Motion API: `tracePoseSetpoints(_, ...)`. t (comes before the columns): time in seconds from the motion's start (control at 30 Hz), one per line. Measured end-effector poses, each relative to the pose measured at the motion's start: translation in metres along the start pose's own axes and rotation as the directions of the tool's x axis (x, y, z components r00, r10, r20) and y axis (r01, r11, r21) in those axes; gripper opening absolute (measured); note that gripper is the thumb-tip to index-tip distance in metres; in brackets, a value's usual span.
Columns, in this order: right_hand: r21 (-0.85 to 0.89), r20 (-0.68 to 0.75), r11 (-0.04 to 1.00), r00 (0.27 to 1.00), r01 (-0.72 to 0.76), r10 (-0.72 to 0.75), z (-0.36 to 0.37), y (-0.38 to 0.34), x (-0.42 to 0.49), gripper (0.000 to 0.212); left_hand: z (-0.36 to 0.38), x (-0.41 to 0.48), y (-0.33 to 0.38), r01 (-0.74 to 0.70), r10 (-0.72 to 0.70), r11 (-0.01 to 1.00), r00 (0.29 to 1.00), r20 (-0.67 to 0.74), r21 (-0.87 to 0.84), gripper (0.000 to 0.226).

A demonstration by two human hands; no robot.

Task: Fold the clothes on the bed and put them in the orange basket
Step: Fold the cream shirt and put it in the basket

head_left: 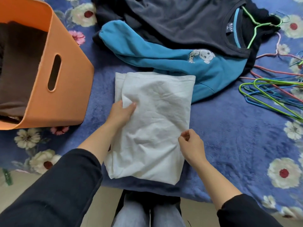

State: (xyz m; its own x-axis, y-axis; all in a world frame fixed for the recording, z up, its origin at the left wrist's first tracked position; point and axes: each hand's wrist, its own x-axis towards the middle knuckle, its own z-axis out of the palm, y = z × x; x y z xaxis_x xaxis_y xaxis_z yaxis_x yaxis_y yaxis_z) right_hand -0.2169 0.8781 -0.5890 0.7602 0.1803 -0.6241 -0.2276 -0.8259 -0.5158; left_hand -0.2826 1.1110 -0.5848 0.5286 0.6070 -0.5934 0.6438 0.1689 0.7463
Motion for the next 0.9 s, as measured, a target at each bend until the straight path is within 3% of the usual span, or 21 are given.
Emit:
tracePoseSetpoints(0.13,0.037,-0.049,0.999,0.998,0.028,-0.026,-0.005,0.005,0.006,0.006,-0.006,0.008,0.002,-0.2,0.209,0.977,0.966,-0.15,0.075,0.038)
tracePoseSetpoints(0.23,0.054,-0.037,0.999,0.999,0.005,-0.003,-0.002,0.01,0.007,0.013,-0.017,0.009,-0.016,-0.108,0.113,0.994,0.97,-0.217,0.035,0.037)
tracePoseSetpoints(0.37,0.077,0.101,0.995,0.993,-0.069,0.061,0.003,0.013,0.003,0.019,-0.025,-0.007,-0.037,0.049,-0.061,0.995,0.99,-0.13,-0.092,0.033)
tracePoseSetpoints(0.5,0.094,0.183,0.99,0.979,-0.106,0.088,0.001,0.015,-0.001,0.02,-0.027,-0.013,-0.037,0.014,-0.018,0.995,0.999,-0.035,-0.103,0.025)
tracePoseSetpoints(0.7,0.0,0.193,0.996,0.978,-0.084,0.083,0.005,0.019,0.0,0.021,-0.017,0.023,0.025,0.008,-0.005,0.985,1.0,0.022,-0.17,0.022)
tracePoseSetpoints(0.77,-0.03,0.178,0.998,0.982,-0.059,0.064,0.008,0.02,0.001,0.019,-0.018,0.033,0.037,-0.087,0.094,0.99,0.994,0.06,-0.111,0.017)
tracePoseSetpoints(0.9,-0.069,0.173,0.997,0.984,-0.034,0.045,0.013,0.022,0.002,0.016,-0.025,0.036,0.034,-0.27,0.274,0.959,0.961,0.044,-0.083,0.053)
